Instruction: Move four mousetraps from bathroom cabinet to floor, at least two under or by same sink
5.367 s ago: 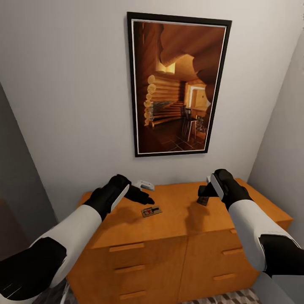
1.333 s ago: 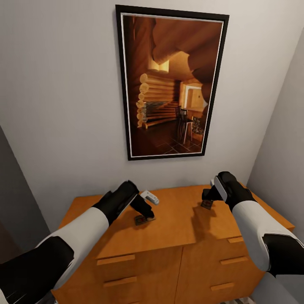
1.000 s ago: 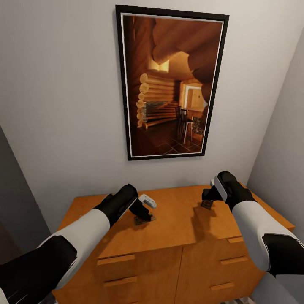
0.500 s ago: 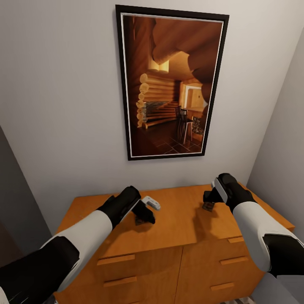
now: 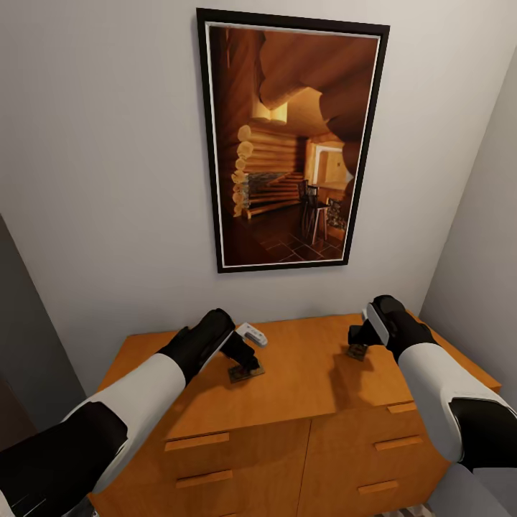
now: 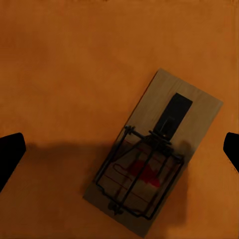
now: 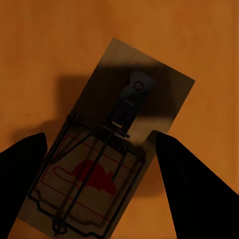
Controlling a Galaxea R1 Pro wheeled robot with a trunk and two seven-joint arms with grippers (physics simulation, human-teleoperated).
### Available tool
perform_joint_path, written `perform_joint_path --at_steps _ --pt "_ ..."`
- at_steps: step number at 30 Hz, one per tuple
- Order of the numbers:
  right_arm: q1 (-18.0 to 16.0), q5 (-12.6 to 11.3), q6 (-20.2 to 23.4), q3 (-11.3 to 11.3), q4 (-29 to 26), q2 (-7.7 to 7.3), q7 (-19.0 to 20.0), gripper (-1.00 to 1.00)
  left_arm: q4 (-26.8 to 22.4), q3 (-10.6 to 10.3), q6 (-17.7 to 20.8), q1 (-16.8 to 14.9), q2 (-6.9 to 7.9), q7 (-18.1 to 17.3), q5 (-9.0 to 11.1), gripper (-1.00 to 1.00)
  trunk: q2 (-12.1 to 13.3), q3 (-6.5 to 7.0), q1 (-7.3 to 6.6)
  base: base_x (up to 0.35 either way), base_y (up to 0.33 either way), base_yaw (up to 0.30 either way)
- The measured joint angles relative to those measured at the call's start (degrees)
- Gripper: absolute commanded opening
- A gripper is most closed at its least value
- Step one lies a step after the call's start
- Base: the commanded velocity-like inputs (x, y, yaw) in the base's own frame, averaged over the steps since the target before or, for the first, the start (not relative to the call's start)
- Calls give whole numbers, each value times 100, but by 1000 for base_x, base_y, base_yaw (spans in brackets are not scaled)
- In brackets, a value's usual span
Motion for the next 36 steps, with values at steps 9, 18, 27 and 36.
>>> perform_joint_path --at_steps 9,18,27,36 --pt "0 13 0 0 1 -4 -6 -100 -12 2 2 0 2 5 3 100 0 0 0 0 0 0" --pt "0 27 3 7 1 0 -96 -100 -10 2 2 -1 -2 -14 4 100 0 0 0 0 0 -106" --pt "0 18 1 7 1 -2 -212 -100 -12 -6 7 -1 -10 -21 17 100 0 0 0 0 0 -49" --pt "0 6 1 2 1 -4 -225 -100 3 -6 10 0 -10 -33 21 100 0 0 0 0 0 -4"
